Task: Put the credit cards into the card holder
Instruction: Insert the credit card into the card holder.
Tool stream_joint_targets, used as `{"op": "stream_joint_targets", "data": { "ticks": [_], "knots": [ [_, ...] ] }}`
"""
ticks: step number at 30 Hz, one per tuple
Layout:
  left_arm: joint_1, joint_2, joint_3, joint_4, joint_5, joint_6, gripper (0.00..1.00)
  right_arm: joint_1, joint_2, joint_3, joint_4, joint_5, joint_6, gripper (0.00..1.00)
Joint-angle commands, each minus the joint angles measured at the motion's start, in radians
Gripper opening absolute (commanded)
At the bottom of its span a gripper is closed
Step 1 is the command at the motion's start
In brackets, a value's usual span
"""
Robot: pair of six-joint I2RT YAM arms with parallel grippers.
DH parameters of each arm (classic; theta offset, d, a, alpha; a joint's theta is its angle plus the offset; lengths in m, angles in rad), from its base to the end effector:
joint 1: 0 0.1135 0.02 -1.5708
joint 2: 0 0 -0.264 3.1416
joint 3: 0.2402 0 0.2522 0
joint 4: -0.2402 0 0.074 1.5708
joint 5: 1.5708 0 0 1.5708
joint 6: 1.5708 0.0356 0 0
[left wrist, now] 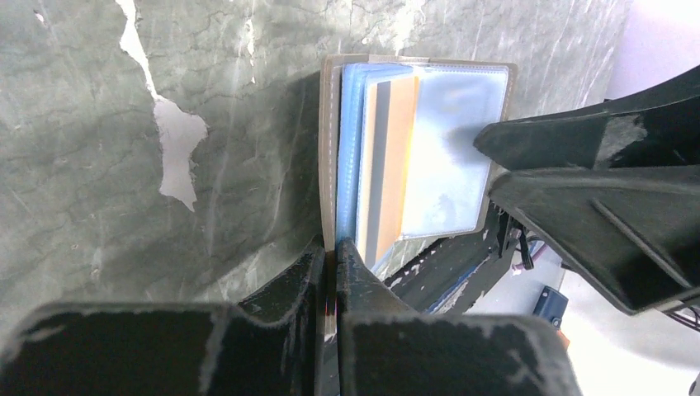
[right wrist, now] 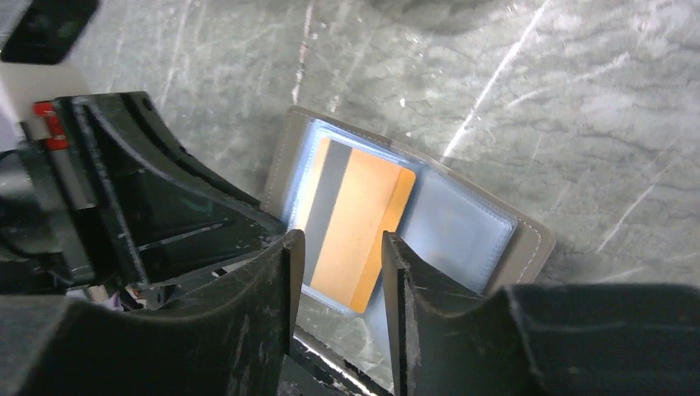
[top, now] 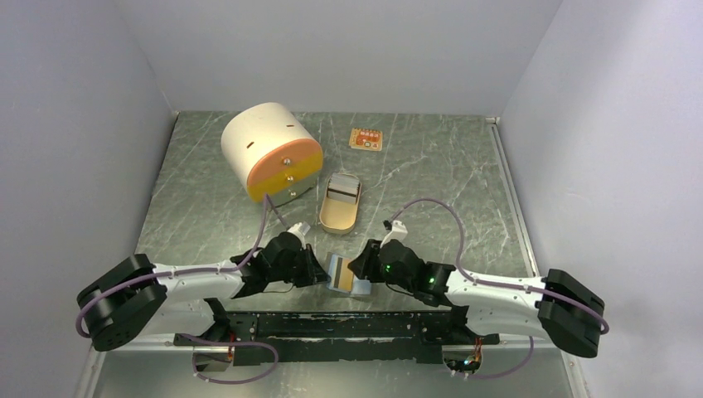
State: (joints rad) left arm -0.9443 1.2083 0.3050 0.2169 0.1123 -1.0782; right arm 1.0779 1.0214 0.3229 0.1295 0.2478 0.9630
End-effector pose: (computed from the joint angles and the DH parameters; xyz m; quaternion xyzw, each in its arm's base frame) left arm 0.1197 -0.1723 0.1358 -0.0364 0.9020 -0.3890 0.1838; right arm 0.1022 0.1718 0.1686 0.0093 0.8724 0.3495 0.3416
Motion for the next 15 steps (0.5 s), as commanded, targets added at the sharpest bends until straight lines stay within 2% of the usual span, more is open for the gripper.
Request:
{"op": "stream_joint_targets", "data": {
  "ticks": [1, 3, 6, 15],
  "knots": [
    [-0.001, 0.016, 0.045, -0.042, -0.01, 0.038, 0.09, 0.006, 0.07, 0.006, 0.013, 0.012, -0.002, 0.37],
    [-0.001, 0.014, 0.045, -0.043, -0.01, 0.042, 0.09, 0.005, 0.094, 0.002, 0.022, 0.022, 0.001, 0.3],
    [-0.001, 0.013, 0.049, -0.043, -0.01, 0.046, 0.09, 0.006, 0.118, 0.001, 0.0, 0.049, -0.006, 0.24],
    [-0.001, 0.074, 0.07, 0.0, 0.025, 0.06, 0.09, 0.006, 0.207, -0.057, 0.11, 0.026, 0.0, 0.18]
  ]
}}
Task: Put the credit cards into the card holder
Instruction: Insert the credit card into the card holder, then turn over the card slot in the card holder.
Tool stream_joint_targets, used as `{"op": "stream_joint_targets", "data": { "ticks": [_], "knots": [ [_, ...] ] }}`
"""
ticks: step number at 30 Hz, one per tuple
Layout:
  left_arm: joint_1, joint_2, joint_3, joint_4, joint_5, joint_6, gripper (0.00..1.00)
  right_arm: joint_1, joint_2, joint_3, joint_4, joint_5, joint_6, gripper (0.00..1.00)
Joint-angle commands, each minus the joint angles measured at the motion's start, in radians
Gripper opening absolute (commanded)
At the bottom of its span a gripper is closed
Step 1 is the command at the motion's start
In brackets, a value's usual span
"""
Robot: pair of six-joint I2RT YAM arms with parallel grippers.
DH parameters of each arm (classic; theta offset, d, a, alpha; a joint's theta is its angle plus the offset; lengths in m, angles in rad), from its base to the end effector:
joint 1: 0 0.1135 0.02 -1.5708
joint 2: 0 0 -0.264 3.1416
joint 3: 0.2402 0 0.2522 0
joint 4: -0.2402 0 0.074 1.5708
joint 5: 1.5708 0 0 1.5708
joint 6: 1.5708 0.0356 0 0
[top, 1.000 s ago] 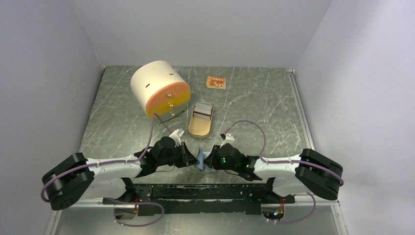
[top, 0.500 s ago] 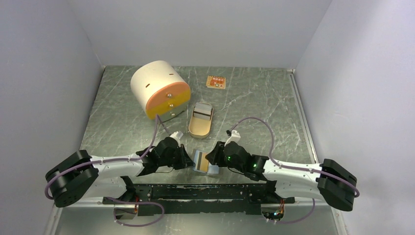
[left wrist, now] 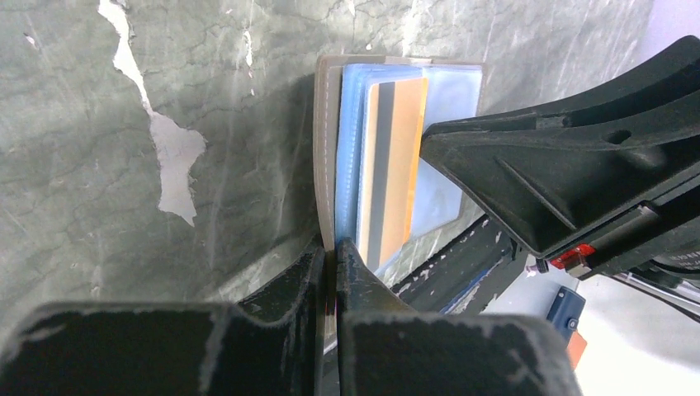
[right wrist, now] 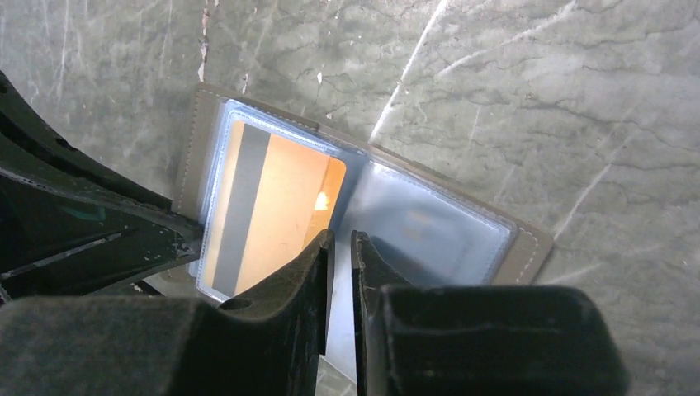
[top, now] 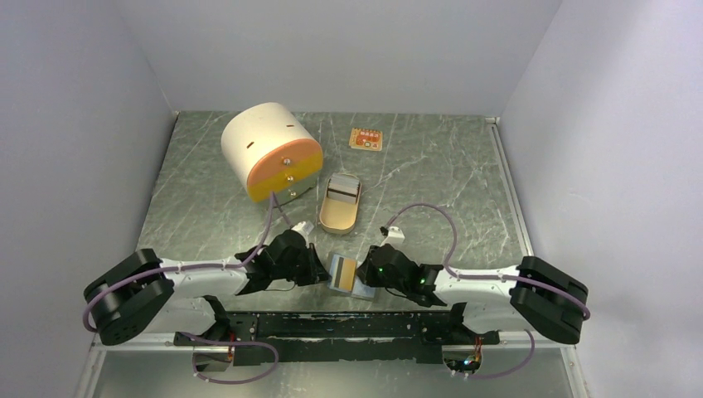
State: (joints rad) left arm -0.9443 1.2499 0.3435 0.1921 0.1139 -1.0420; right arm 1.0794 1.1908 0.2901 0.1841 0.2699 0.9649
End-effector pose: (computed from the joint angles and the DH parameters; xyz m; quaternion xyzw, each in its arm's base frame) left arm 0.1243 -0.1787 0.1365 -0.0207 0.9083 -0.3756 0.1830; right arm 0.1041 0.1744 0.1328 0.0040 0.9036 0.2864 0.3186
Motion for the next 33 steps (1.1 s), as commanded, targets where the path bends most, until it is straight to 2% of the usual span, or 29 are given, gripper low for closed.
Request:
{"op": "stream_joint_targets", "data": {
  "ticks": [1, 10, 24, 27, 29, 30, 33],
  "knots": [
    [-0.001, 0.035, 0.031, 0.035, 0.03, 0.027, 0.09, 0.004, 0.046, -0.026, 0.066, 0.0, -0.003, 0.18],
    [-0.001, 0.01, -0.002, 0.138, 0.066, 0.043, 0.21, 0.005, 0.081, -0.032, 0.109, -0.016, -0.005, 0.17],
    [-0.001, 0.053, 0.012, 0.169, 0.095, 0.062, 0.24, 0.004, 0.081, -0.043, 0.13, -0.026, -0.002, 0.18],
    [-0.001, 0.059, 0.019, 0.168, 0.103, 0.068, 0.18, 0.004, 0.078, -0.031, 0.117, -0.033, -0.003, 0.22],
    [-0.003, 0.041, 0.024, 0.148, 0.09, 0.068, 0.1, 0.003, 0.049, -0.005, 0.046, -0.023, -0.01, 0.25],
    [-0.006, 0.025, 0.025, 0.126, 0.074, 0.063, 0.09, 0.004, 0.023, 0.009, 0.012, -0.017, -0.016, 0.27],
    [-0.011, -0.027, 0.067, -0.044, -0.007, 0.041, 0.09, 0.003, -0.078, 0.039, -0.075, -0.006, -0.031, 0.33]
  ]
}}
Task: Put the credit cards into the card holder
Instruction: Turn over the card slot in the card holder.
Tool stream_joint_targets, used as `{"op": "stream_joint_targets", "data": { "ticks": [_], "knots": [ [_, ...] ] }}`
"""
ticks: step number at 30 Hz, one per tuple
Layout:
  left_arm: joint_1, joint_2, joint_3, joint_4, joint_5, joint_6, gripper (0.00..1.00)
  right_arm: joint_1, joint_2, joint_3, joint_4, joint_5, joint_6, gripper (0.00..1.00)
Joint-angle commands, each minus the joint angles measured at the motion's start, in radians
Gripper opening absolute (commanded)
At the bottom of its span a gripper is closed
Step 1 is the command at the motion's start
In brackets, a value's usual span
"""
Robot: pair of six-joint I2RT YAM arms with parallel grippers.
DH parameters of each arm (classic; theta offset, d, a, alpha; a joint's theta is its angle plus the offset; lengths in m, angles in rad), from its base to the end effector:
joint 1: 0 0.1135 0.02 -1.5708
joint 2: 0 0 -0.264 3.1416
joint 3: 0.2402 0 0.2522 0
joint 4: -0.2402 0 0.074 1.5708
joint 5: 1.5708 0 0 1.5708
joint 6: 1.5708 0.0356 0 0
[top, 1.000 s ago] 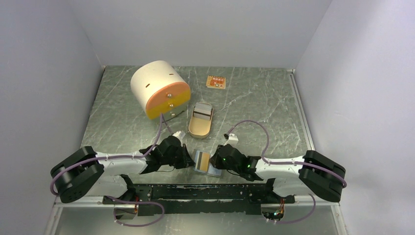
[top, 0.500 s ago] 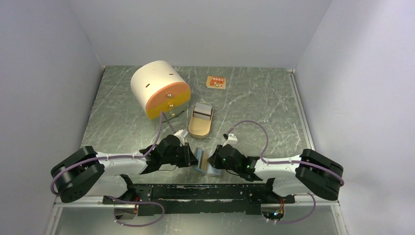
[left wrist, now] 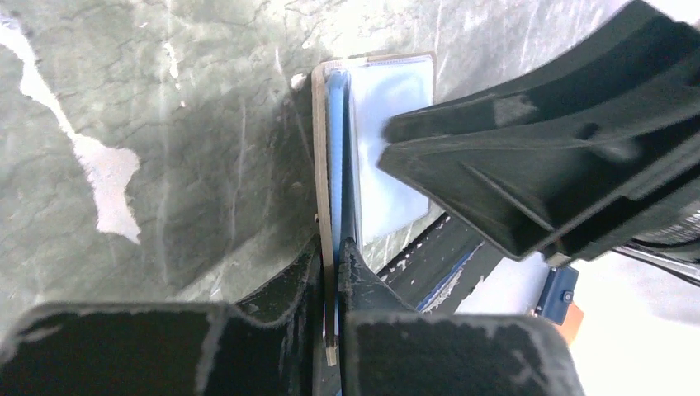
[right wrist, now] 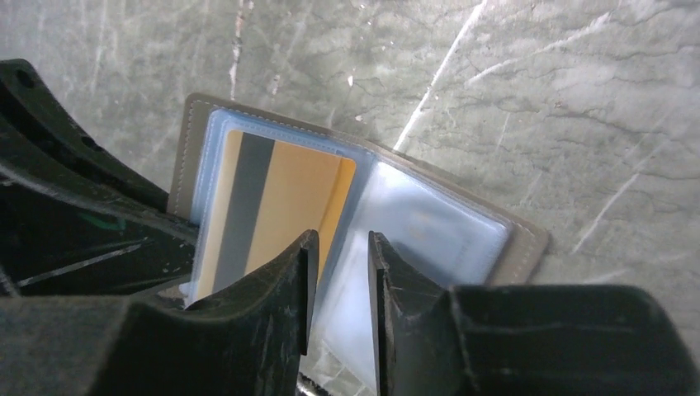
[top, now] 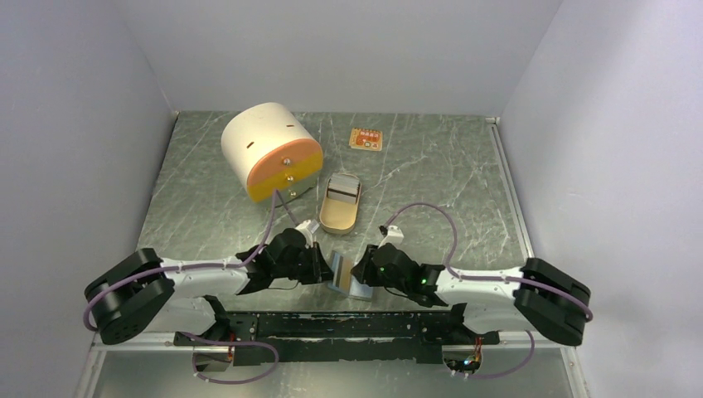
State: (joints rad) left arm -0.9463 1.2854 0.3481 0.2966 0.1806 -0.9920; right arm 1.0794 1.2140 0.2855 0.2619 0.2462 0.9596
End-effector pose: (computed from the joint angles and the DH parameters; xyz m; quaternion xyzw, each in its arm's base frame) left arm 0.1272 -0.1874 0.1397 0.0201 0.8908 -0.4138 0.1863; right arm 0.1057 0.1792 0.1336 0.0001 0.8943 0.3115 0.3212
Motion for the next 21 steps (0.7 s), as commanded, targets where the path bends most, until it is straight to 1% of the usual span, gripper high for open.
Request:
{"op": "stream_joint_targets", "data": {
  "ticks": [1, 4, 6, 8, 12, 15, 17, 21],
  "knots": [
    [-0.01, -0.072, 0.083, -0.209, -0.092, -0.012, 0.09, 0.004, -0.128, 0.053, -0.18, 0.026, -0.03, 0.33],
    [-0.017, -0.083, 0.145, -0.368, -0.133, -0.015, 0.09, 0.005, -0.173, 0.072, -0.225, 0.049, -0.043, 0.32],
    [-0.027, -0.079, 0.186, -0.446, -0.15, -0.014, 0.09, 0.003, -0.169, 0.063, -0.212, 0.049, -0.044, 0.3],
    [-0.039, -0.06, 0.232, -0.534, -0.171, -0.018, 0.09, 0.004, -0.14, 0.044, -0.167, 0.035, -0.045, 0.26],
    [-0.061, -0.003, 0.311, -0.628, -0.198, -0.017, 0.09, 0.004, -0.043, 0.038, -0.104, 0.015, -0.047, 0.23],
    [-0.07, 0.042, 0.354, -0.666, -0.202, -0.012, 0.09, 0.002, 0.005, 0.035, -0.079, 0.016, -0.048, 0.21],
    [-0.075, 0.066, 0.376, -0.658, -0.19, 0.001, 0.09, 0.003, 0.026, 0.022, -0.048, 0.01, -0.042, 0.21],
    [-0.092, 0.069, 0.373, -0.529, -0.115, 0.042, 0.09, 0.003, 0.064, -0.002, 0.009, -0.01, -0.022, 0.2]
  ]
}}
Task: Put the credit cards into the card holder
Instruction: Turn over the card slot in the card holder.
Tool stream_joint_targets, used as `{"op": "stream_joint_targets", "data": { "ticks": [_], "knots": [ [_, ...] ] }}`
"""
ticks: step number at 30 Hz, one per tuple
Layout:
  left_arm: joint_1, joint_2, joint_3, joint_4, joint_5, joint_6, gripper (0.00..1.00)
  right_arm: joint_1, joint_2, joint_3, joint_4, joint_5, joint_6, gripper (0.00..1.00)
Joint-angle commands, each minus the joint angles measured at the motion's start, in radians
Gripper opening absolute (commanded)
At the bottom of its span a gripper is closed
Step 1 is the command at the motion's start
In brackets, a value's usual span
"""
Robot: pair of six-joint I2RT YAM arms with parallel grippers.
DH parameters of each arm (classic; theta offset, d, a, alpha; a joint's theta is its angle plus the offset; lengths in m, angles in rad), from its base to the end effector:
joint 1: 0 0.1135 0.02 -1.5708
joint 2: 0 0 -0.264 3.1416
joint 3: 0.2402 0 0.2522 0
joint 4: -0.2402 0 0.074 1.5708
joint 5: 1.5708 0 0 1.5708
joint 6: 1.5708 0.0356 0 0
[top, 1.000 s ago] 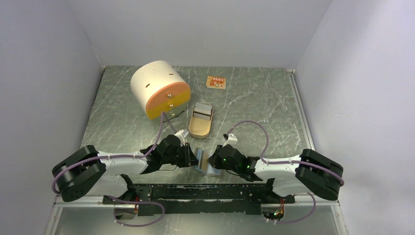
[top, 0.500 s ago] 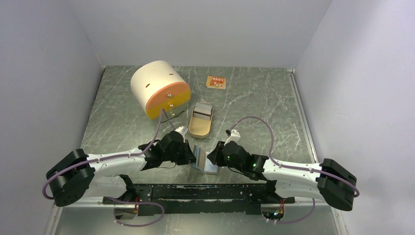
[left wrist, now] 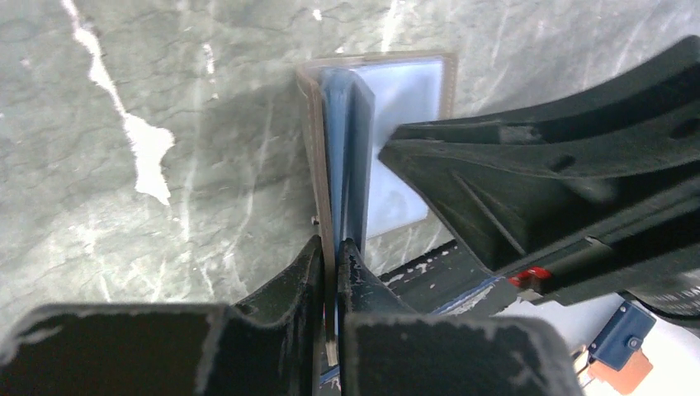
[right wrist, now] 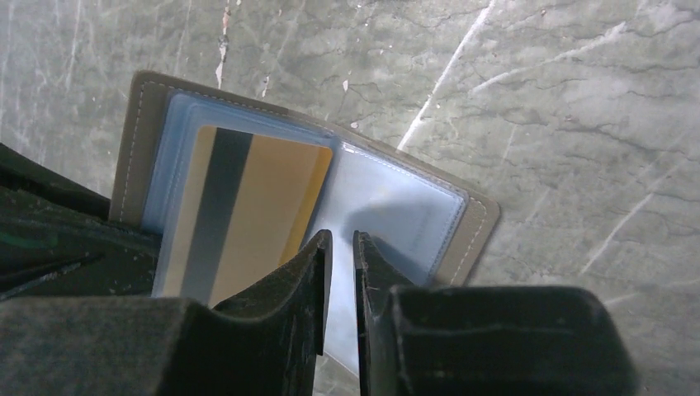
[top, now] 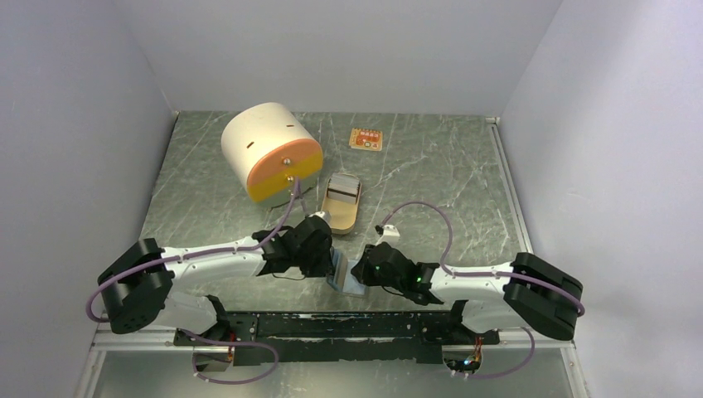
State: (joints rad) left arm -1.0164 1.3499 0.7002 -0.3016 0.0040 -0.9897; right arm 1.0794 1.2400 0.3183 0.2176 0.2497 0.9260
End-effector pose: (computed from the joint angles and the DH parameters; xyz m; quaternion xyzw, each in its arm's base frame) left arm 0.1352 -0.2187 0.1814 0.0133 0.9523 -0.2580 0.1623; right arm 0.1082 0.1835 0.1341 -0.0169 0.9019 0.2904 0.3194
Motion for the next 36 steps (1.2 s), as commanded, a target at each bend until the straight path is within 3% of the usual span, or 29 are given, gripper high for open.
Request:
{"op": "stream_joint_targets", "data": {
  "ticks": [1, 8, 23, 36],
  "knots": [
    [-0.023, 0.0, 0.012, 0.105, 0.078, 0.047, 0.09, 0.004, 0.045, -0.038, 0.062, -0.018, 0.014, 0.2],
    [-0.022, -0.046, -0.051, 0.251, 0.137, 0.075, 0.09, 0.003, 0.065, -0.05, 0.098, -0.02, 0.02, 0.2],
    [-0.022, 0.066, -0.015, 0.317, 0.197, 0.133, 0.09, 0.002, 0.065, -0.064, 0.129, -0.016, 0.034, 0.21],
    [-0.022, 0.154, 0.011, 0.243, 0.163, 0.112, 0.09, -0.023, -0.274, -0.045, -0.23, 0.121, 0.04, 0.43]
  ]
}}
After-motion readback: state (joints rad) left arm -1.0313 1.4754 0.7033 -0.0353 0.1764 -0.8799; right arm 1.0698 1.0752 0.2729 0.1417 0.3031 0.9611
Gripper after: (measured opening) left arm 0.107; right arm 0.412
